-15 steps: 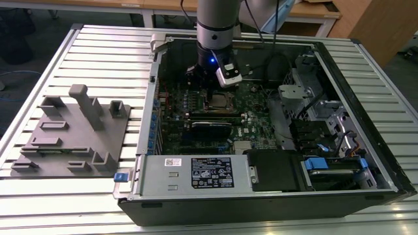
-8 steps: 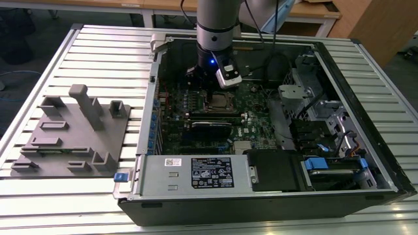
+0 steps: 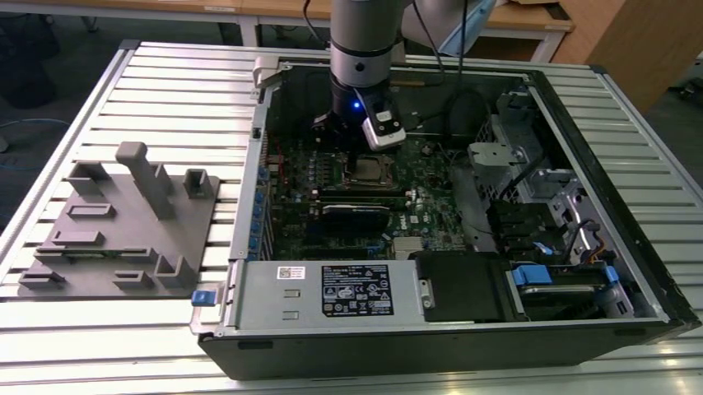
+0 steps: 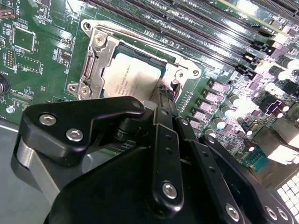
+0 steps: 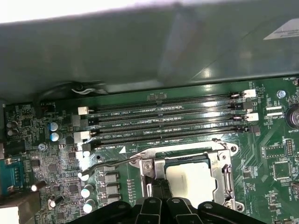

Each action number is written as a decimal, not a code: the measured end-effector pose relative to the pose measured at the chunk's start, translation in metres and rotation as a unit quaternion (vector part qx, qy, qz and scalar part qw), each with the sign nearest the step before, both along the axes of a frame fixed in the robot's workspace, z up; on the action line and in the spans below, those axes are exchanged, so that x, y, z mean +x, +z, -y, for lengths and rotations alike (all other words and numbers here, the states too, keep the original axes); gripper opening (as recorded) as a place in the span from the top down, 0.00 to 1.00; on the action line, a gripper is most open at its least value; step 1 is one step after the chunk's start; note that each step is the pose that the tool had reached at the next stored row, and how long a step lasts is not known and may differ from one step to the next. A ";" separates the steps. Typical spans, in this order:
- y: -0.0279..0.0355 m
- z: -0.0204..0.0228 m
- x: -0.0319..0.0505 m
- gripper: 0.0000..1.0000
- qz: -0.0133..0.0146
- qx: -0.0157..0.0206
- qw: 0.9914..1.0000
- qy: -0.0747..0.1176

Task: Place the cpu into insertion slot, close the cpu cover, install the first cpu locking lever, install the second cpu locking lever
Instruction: 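Close the cpu cover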

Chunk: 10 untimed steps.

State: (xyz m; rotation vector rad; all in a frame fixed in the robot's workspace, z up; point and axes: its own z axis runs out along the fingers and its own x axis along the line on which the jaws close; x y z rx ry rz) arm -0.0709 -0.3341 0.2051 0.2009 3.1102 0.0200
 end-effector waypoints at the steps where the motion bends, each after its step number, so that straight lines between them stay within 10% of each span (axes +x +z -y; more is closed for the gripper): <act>1: -0.0001 0.0000 0.0000 0.90 0.000 0.000 1.000 0.000; 10: -0.0029 0.0000 -0.0016 0.90 0.000 0.000 1.000 0.000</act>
